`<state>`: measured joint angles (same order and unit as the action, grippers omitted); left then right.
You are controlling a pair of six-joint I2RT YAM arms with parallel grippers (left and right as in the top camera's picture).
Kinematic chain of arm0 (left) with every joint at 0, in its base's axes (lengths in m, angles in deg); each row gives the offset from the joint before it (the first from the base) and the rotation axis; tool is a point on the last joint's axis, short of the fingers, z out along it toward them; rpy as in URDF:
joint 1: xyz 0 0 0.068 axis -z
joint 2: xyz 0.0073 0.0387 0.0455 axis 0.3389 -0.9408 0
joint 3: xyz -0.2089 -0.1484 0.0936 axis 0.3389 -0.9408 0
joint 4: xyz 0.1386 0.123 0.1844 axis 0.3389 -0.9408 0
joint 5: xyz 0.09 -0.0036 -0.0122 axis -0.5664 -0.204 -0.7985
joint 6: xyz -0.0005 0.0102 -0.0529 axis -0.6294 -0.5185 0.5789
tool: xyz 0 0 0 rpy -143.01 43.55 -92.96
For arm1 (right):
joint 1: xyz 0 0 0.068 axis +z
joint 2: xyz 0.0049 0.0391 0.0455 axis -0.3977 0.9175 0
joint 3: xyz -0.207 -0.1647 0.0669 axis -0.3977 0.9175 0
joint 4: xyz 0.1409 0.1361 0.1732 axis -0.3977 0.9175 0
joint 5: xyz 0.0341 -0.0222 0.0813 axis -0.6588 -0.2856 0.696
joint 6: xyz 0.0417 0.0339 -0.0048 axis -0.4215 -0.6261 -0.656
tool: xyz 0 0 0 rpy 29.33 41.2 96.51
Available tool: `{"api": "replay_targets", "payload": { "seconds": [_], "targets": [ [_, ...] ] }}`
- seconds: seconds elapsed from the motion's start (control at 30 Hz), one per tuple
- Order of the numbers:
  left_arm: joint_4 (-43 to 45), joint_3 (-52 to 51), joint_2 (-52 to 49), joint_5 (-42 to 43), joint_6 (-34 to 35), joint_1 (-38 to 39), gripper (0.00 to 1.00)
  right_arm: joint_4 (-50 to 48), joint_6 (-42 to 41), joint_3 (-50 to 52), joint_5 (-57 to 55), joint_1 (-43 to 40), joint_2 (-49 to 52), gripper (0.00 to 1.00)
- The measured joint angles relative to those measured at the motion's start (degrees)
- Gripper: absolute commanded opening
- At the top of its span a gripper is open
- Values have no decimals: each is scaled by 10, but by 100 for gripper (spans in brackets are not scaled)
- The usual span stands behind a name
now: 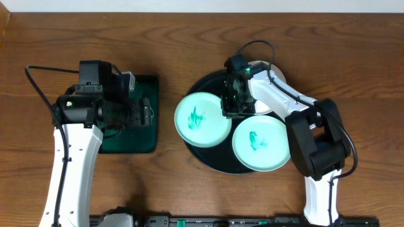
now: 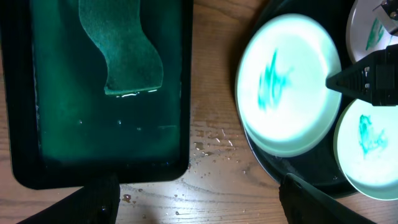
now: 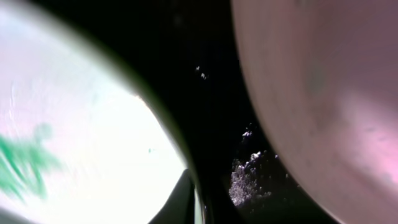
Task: Clean dirty plates on tray and stack at the side
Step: 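Grip the top plate rim with the right gripper and tilt it up, then grasp the green sponge with the left gripper and lift it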
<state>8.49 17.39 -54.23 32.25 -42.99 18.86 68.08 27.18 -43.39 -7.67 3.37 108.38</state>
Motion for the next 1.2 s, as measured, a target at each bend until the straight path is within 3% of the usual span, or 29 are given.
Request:
{"api": "replay_targets", "payload": {
  "seconds": [0.63, 0.77, 1.03, 1.2],
  "targets": [
    [0, 0, 0, 0, 0, 0, 83, 0, -9, 2, -3, 0, -1, 1],
    [4, 0, 0, -1, 2, 0, 65, 0, -8, 2, -3, 0, -2, 1],
    [63, 0, -52, -67, 20, 0, 58, 0, -8, 3, -3, 0, -2, 1],
    [125, 0, -142, -84, 29, 0, 46, 0, -8, 3, -3, 0, -2, 1]
  ]
}}
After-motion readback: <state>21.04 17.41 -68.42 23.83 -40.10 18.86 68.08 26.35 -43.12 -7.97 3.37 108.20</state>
